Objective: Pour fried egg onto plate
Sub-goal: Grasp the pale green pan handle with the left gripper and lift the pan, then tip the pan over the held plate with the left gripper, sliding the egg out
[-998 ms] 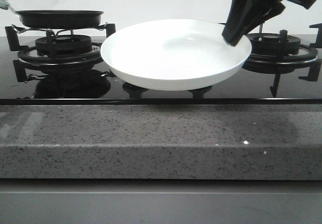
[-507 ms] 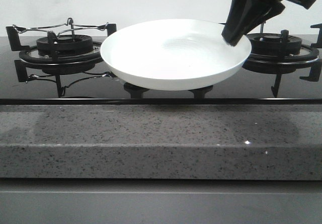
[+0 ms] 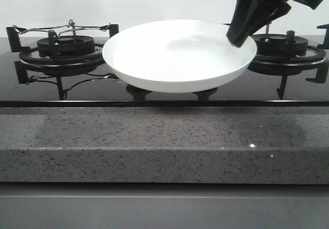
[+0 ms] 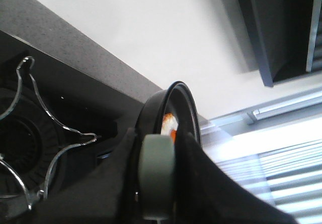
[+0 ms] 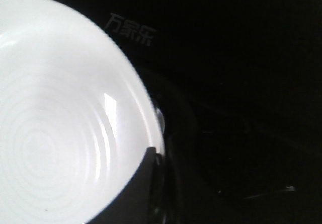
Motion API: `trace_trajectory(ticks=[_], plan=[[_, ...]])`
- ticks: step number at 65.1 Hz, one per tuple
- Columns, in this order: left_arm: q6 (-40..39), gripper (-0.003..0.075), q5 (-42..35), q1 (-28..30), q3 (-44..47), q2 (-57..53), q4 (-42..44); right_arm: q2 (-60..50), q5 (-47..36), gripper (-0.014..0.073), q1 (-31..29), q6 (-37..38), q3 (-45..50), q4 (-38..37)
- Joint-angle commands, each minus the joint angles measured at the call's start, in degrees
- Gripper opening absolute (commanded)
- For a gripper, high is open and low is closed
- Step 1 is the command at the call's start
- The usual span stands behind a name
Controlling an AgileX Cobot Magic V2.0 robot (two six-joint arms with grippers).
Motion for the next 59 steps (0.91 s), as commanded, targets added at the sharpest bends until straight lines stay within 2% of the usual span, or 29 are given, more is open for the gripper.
trace_trajectory(ticks=[1, 19, 37, 47, 59], plan=[[0.28, -0.0019, 2.17, -2.08, -1.79, -5.27, -4.47, -2.9, -2.18, -0.0067, 0.07, -0.36, -1.3, 1.7], [3.61, -0.002, -1.6, -9.51, -1.79, -10.68, 0.65, -2.9, -2.18, -0.0067, 0.07, -0.36, -1.3, 1.7], [6.91, -0.002, -10.2, -18.97, -1.79, -14.78, 12.74, -2.9, -2.18, -0.0067, 0.07, -0.36, -1.3, 1.7], [13.34, -0.002, -14.91, -24.6, -1.55, -16.44, 15.98, -2.9, -2.18, -0.0067, 0.07, -0.36, -1.3, 1.7], [19.7, -0.002, -23.01, -32.75, -1.55, -18.72, 27.62, -2.9, -2.18, -0.0067, 0.07, -0.36, -1.3, 1.7]])
